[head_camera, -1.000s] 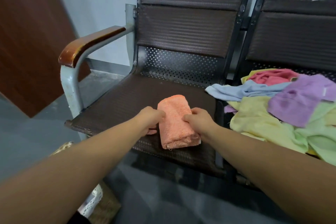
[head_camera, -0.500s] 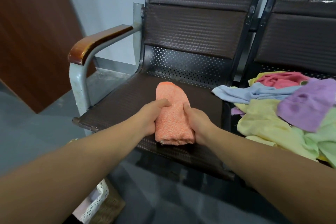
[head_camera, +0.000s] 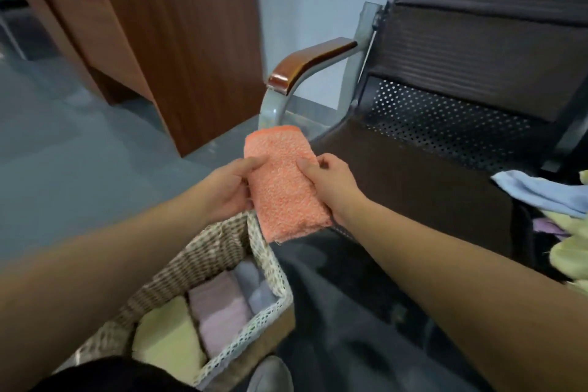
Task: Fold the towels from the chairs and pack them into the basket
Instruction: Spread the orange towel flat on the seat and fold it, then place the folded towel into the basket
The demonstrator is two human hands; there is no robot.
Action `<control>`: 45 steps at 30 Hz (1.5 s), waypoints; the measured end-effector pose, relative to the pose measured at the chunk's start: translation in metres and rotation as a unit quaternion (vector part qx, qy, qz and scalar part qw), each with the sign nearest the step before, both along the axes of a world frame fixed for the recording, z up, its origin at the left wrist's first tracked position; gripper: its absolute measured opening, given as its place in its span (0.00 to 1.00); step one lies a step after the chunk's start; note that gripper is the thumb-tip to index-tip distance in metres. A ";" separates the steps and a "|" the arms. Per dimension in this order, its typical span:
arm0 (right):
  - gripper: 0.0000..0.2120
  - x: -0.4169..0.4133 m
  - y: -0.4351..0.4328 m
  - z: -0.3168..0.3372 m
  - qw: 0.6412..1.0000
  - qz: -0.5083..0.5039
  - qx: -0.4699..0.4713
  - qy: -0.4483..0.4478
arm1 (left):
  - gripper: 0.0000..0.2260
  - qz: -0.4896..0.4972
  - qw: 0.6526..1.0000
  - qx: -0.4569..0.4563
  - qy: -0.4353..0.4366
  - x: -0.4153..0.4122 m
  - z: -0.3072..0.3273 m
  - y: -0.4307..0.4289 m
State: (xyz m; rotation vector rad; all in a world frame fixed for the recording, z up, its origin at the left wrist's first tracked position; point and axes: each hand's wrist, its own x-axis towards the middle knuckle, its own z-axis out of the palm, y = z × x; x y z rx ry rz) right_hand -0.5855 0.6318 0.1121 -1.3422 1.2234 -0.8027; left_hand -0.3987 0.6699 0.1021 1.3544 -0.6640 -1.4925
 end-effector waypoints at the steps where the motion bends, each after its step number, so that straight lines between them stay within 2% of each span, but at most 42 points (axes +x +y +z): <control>1: 0.14 0.015 0.005 -0.007 1.000 0.024 0.001 0.019 | 0.21 0.005 1.000 0.014 -0.021 0.018 -0.009 0.011; 4: 0.16 0.051 0.019 -0.036 0.992 0.090 0.035 0.077 | 0.18 0.001 0.997 0.054 -0.047 0.062 -0.039 0.044; 6: 0.18 0.073 0.029 -0.059 0.984 0.122 0.044 0.123 | 0.21 0.000 0.995 0.085 -0.046 0.085 -0.062 0.063; 9: 0.13 0.096 0.043 -0.093 0.969 0.165 0.054 0.174 | 0.23 0.007 0.991 0.133 -0.023 0.105 -0.099 0.087; 14: 0.17 0.124 0.061 -0.151 0.930 0.236 0.092 0.268 | 0.11 0.017 0.980 0.197 -0.024 0.120 -0.161 0.119; 20: 0.20 0.154 0.073 -0.222 0.912 0.262 0.169 0.266 | 0.18 0.090 0.957 0.265 -0.074 0.124 -0.231 0.140; 21: 0.23 0.160 0.074 -0.234 0.909 0.263 0.168 0.276 | 0.21 0.105 0.955 0.260 -0.096 0.126 -0.241 0.140; 23: 0.28 0.167 0.077 -0.249 0.901 0.270 0.144 0.306 | 0.27 0.108 0.943 0.246 -0.195 0.125 -0.255 0.141; 24: 0.27 0.171 0.077 -0.257 0.897 0.278 0.124 0.319 | 0.26 0.100 0.934 0.237 -0.249 0.123 -0.259 0.142; 27: 0.12 0.177 0.077 -0.276 0.894 0.295 0.077 0.327 | 0.21 0.081 0.895 0.195 -0.394 0.117 -0.274 0.145; 29: 0.14 0.177 0.076 -0.282 0.882 0.320 0.079 0.338 | 0.18 0.018 0.858 0.181 -0.481 0.113 -0.279 0.147; 30: 0.17 0.177 0.073 -0.283 0.865 0.354 0.077 0.346 | 0.18 -0.044 0.815 0.179 -0.550 0.112 -0.278 0.148; 32: 0.26 0.174 0.070 -0.281 0.821 0.441 0.057 0.359 | 0.17 -0.138 0.705 0.140 -0.681 0.114 -0.276 0.149; 33: 0.31 0.173 0.069 -0.280 0.799 0.476 0.051 0.365 | 0.20 -0.171 0.680 0.105 -0.705 0.116 -0.274 0.150; 35: 0.39 0.171 0.066 -0.278 0.756 0.526 0.045 0.387 | 0.33 -0.205 0.677 0.031 -0.707 0.121 -0.276 0.154; 36: 0.43 0.169 0.064 -0.279 0.736 0.543 0.041 0.403 | 0.41 -0.240 0.679 0.033 -0.693 0.125 -0.277 0.155; 38: 0.48 0.166 0.064 -0.279 0.689 0.571 0.014 0.445 | 0.51 -0.328 0.691 0.109 -0.635 0.130 -0.279 0.157; 41: 0.55 0.162 0.069 -0.285 0.618 0.598 -0.024 0.510 | 0.58 -0.367 0.668 0.158 -0.628 0.133 -0.285 0.155; 43: 0.58 0.162 0.073 -0.288 0.607 0.601 -0.022 0.520 | 0.62 -0.384 0.646 0.159 -0.641 0.134 -0.285 0.152; 45: 0.54 0.161 0.072 -0.280 0.628 0.591 -0.014 0.507 | 0.64 -0.396 0.635 0.168 -0.642 0.136 -0.276 0.147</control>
